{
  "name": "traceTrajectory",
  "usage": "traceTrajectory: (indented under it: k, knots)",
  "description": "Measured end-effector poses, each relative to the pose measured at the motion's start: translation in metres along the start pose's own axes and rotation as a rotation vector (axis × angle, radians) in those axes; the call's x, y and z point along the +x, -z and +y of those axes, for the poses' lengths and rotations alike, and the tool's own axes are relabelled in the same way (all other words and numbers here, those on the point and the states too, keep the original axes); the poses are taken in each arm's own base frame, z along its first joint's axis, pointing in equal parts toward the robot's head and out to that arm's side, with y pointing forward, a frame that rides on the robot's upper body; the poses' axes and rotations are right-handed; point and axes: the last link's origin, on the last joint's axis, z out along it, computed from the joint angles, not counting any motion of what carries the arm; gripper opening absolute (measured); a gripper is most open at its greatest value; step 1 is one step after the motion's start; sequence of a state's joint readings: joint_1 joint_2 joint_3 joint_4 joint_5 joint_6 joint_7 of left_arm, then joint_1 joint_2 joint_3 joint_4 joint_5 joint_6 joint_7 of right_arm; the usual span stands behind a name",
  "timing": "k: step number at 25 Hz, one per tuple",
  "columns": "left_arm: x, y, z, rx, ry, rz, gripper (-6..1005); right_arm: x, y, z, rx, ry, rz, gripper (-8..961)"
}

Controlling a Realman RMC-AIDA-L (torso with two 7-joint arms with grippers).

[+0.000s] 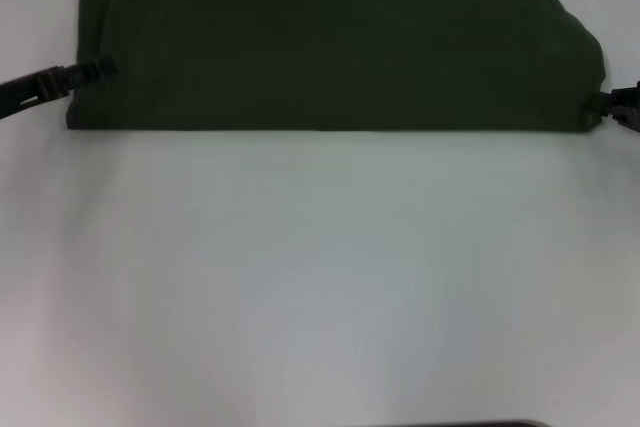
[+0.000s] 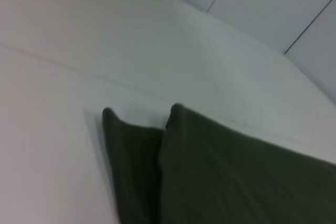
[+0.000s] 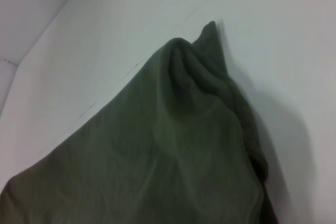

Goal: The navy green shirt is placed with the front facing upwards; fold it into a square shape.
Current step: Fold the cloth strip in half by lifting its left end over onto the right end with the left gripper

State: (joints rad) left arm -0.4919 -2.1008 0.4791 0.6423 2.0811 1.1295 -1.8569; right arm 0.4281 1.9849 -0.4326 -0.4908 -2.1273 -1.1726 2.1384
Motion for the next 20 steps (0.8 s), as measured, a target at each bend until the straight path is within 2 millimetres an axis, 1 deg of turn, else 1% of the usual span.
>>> traceTrajectory:
  k: [3, 9, 15, 20]
  knots:
    - [0.0002, -0.0034, 0.0000, 0.013, -0.016, -0.038, 921, -0.0003, -0.0002, 0.0005, -0.002, 0.000, 0.000, 8]
    - [-0.0053, -0.0024, -0.0047, 0.041, -0.050, -0.095, 920, -0.0003, -0.0006, 0.0019, -0.009, 0.001, 0.003, 8]
    - [-0.0062, -0.0002, -0.0090, 0.064, -0.057, -0.102, 920, -0.0008, -0.0002, 0.0019, -0.011, -0.002, -0.001, 7]
    - [-0.0068, -0.0018, -0.0060, 0.049, -0.068, -0.116, 920, -0.0008, -0.0002, 0.0019, -0.012, -0.003, -0.002, 8]
